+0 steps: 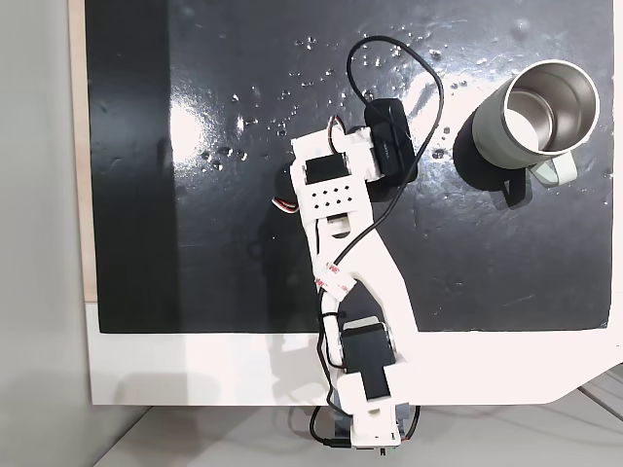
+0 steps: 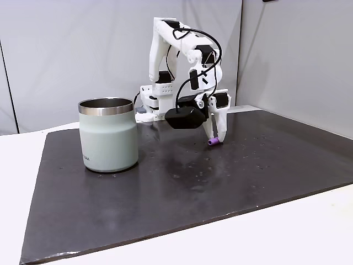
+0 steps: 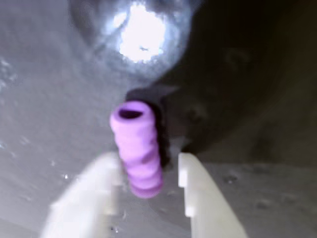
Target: Grasp a pengrip and put it in the cup.
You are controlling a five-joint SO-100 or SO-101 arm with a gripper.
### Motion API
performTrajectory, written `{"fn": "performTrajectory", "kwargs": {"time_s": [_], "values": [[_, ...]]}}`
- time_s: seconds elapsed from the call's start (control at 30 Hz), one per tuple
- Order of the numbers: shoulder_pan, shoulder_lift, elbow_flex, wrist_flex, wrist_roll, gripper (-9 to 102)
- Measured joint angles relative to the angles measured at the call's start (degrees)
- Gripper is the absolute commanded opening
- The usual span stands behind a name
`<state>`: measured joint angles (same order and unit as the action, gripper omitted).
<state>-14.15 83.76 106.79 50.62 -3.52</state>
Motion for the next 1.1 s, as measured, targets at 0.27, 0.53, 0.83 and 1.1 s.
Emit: {"fn": "performTrajectory", "kwargs": {"time_s": [0.27,0.53,0.83,1.1], "values": [[-0.1,-1.1,-1.6,1.7,0.9,0],[-0.3,7.2,-2.2,13.3,0.6,0],[6.4,25.6,-2.6,30.7,-7.9,0],[22.8,31.5,-8.2,34.4,-23.3,0]]}}
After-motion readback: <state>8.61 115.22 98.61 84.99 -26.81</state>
